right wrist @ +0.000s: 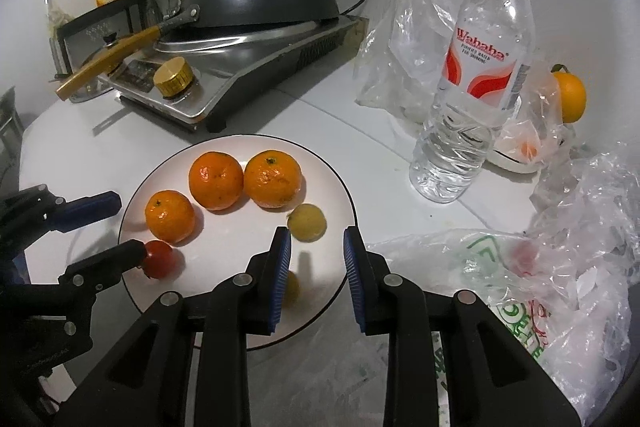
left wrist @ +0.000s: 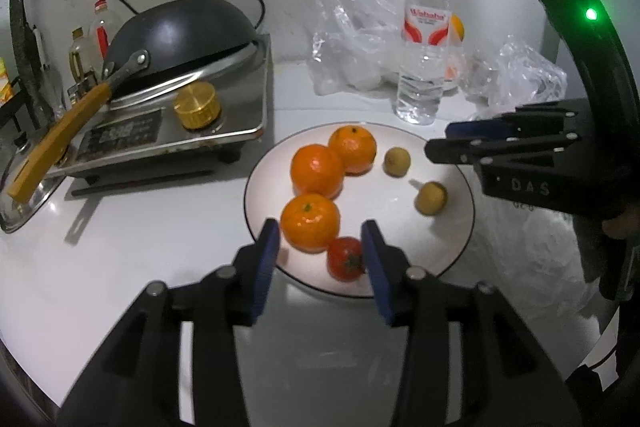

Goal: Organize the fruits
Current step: 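Open the left tool onto the plate while the right tool releases its yellow fruit there, then move both tools back over the bag of fruits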

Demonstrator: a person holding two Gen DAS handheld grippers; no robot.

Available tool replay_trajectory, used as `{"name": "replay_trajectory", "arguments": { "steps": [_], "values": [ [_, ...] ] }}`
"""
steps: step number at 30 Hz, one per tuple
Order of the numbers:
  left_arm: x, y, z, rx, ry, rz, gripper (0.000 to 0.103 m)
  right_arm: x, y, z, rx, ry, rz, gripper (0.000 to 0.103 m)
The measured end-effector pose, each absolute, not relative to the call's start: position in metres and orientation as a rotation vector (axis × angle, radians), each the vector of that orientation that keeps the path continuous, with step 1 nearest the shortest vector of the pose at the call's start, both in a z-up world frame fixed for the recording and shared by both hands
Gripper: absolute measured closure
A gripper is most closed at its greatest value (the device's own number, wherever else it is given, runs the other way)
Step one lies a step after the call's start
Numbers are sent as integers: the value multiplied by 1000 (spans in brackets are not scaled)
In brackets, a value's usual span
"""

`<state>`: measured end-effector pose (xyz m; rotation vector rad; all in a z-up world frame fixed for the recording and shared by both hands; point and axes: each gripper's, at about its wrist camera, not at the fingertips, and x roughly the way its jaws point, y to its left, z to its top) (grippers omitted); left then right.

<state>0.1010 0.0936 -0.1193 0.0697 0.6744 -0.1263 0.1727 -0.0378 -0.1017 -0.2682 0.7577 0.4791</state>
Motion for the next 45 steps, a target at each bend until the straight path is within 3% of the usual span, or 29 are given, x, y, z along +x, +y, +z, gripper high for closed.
{"name": "replay_trajectory", "arguments": {
  "steps": [45],
  "values": [
    [79,28,-89,116,609,-195,49,127,-115,-74,-174,678,449,73]
  ]
}}
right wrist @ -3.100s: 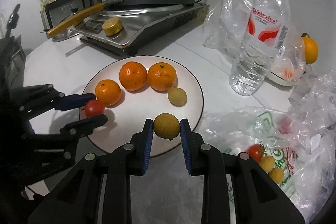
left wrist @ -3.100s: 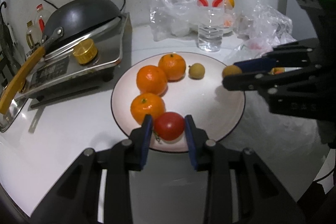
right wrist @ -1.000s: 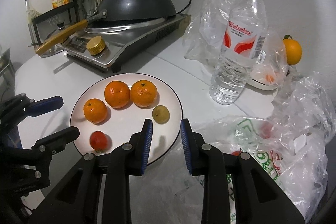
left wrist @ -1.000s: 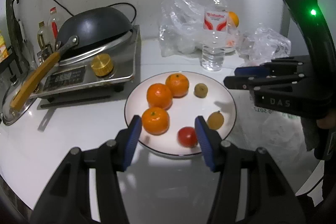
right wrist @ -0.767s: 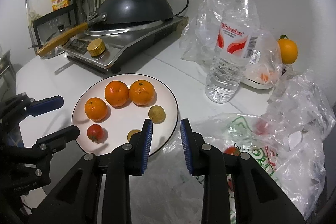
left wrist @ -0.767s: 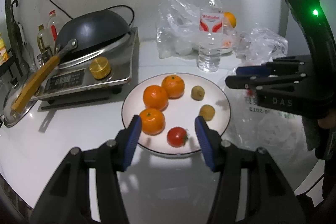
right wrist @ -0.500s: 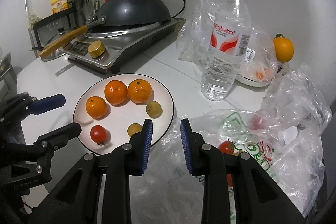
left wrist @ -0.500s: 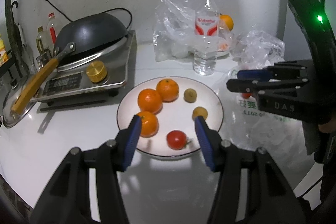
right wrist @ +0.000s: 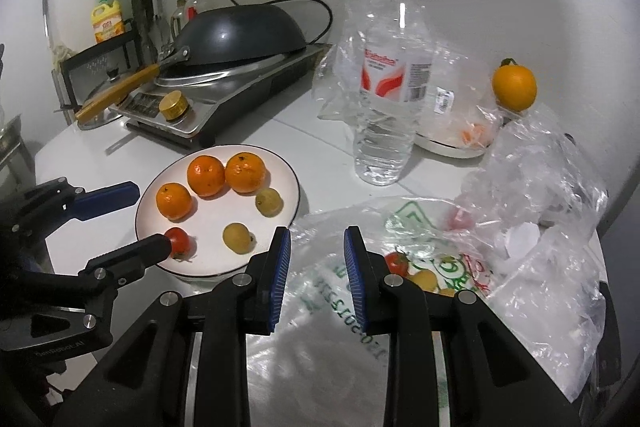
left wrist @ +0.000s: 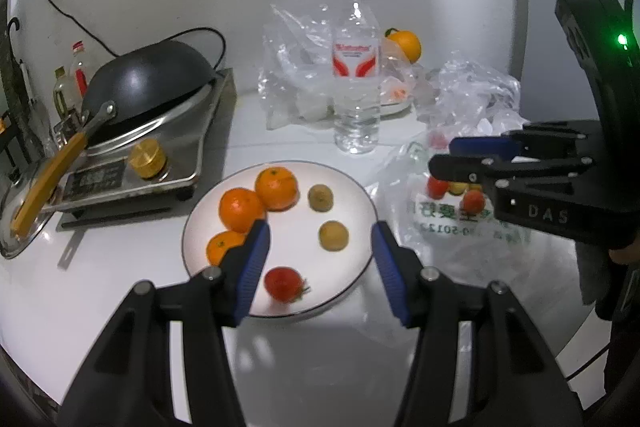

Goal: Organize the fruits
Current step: 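Move both tools back over the bag of fruits, then grasp another red tomato with the left tool while the right tool grasps a yellow fruit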

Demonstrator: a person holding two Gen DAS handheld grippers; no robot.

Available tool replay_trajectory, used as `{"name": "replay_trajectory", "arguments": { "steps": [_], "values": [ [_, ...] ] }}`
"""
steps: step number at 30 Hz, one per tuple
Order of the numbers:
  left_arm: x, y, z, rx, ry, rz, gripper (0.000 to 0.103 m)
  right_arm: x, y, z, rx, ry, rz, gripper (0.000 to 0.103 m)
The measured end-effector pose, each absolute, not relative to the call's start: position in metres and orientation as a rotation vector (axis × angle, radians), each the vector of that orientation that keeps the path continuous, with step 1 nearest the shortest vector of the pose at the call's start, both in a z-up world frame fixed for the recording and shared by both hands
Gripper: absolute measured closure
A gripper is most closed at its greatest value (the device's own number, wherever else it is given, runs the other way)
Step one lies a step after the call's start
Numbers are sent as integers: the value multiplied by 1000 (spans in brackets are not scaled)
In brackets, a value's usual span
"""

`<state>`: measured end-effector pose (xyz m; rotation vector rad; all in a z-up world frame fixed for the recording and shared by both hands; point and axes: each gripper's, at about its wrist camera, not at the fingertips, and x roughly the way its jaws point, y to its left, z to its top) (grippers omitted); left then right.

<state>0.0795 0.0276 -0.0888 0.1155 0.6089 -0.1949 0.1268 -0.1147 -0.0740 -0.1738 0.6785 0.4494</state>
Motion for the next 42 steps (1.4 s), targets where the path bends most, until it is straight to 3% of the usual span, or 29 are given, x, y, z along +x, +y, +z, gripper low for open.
{"name": "replay_trajectory", "arguments": {
  "steps": [36,42],
  "values": [
    [103,-79,-97,245,655,-302,49,141,-230,-110,-45,737,361,73],
    [109,-93,-99,254,675,-317,49,153,-229,-120,-90,784,411,66]
  ]
}}
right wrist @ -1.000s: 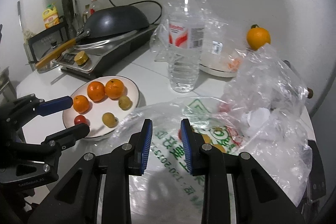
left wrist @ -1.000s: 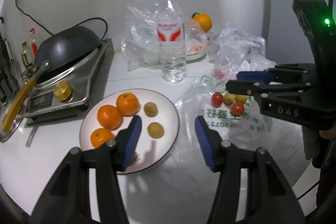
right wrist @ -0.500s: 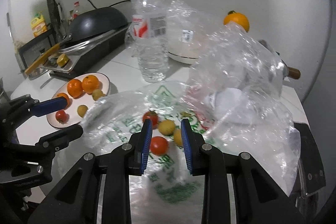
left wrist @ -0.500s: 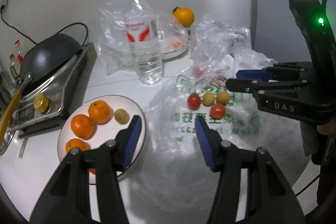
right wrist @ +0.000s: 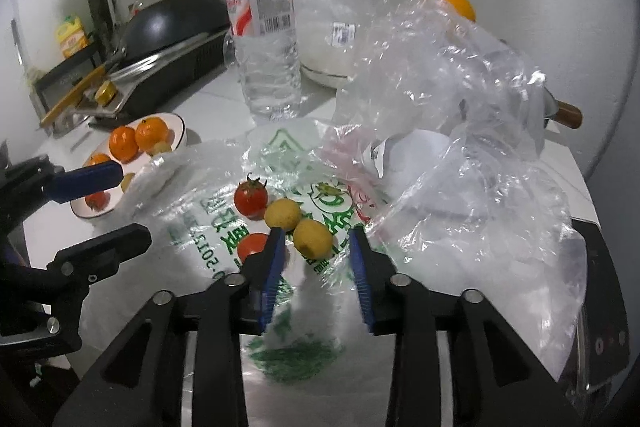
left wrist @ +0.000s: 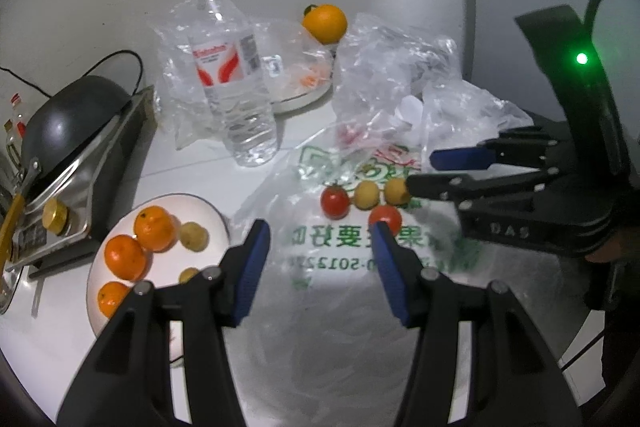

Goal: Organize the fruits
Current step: 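Grasp another red tomato with the left tool while the right tool grasps a yellow fruit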

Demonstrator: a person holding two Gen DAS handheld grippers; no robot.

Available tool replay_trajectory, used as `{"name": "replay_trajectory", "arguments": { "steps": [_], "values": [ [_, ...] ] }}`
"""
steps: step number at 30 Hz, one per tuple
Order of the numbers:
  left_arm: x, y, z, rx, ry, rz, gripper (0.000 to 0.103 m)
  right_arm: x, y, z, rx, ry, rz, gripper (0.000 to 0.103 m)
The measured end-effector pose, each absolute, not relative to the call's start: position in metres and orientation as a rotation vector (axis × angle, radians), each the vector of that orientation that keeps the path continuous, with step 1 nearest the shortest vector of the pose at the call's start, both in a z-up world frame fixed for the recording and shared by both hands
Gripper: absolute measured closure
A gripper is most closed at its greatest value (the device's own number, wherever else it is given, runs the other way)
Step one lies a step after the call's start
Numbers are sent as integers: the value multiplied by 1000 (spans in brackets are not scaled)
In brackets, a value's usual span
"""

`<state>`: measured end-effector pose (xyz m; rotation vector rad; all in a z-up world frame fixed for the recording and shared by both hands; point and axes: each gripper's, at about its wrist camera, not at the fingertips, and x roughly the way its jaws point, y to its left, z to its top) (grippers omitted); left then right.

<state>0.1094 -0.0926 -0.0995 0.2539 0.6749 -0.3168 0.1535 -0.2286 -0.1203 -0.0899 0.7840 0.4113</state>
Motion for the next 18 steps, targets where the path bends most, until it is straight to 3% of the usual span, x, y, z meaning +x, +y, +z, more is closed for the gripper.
{"name": "replay_trajectory", "arguments": {
  "steps": [18],
  "values": [
    [139,-130,-127,296,792,-335,49,179,-228,-139,-119,846,521,68]
  ]
}}
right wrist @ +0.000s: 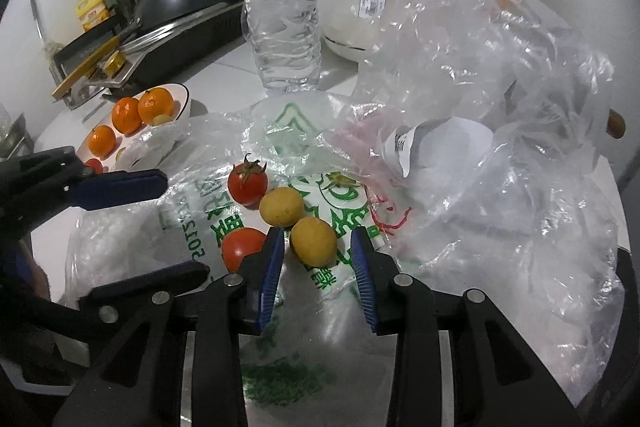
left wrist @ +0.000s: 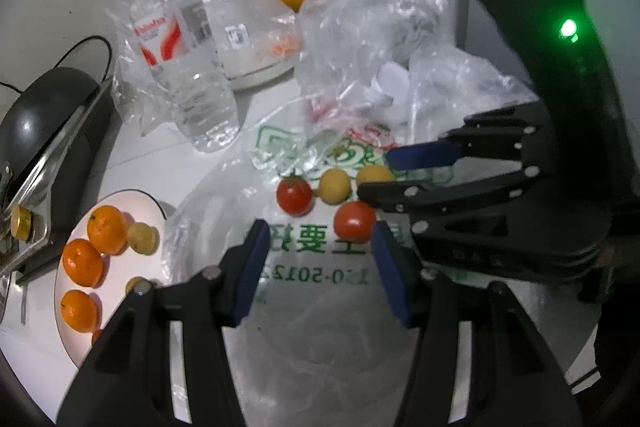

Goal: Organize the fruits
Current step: 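Grasp another red tomato with the left tool while the right tool grasps a yellow fruit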

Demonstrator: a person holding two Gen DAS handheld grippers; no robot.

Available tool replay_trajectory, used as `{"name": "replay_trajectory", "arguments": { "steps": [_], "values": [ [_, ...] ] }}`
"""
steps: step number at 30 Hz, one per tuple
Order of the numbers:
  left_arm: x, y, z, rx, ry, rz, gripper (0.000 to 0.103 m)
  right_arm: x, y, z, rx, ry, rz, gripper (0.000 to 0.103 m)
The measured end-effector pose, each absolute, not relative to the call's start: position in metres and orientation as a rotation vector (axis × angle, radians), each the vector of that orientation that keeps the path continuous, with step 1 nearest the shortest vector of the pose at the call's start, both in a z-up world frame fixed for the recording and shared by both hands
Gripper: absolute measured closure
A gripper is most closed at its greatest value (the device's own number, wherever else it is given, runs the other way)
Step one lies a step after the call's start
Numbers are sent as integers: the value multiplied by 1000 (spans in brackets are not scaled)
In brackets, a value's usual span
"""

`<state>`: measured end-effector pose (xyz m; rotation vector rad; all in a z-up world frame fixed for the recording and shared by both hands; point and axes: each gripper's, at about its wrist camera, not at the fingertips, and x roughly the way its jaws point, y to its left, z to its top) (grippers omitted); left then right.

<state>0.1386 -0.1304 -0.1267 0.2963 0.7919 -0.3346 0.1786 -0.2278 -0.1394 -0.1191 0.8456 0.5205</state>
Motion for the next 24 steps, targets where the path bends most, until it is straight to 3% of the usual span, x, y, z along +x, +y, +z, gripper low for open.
{"name": "replay_trajectory", "arguments": {
  "steps": [3,20,24],
  "values": [
    [142,-132,-128,305,801,-331,49,178,-231,-137,-117,835,527,76],
    [166,-143,-143,278,878,-416,50,158,-251,-114,-85,733,494,77],
    [171,-148,-145,292,876,-421,62,153,-253,-112,-79,721,493,77]
  ]
}}
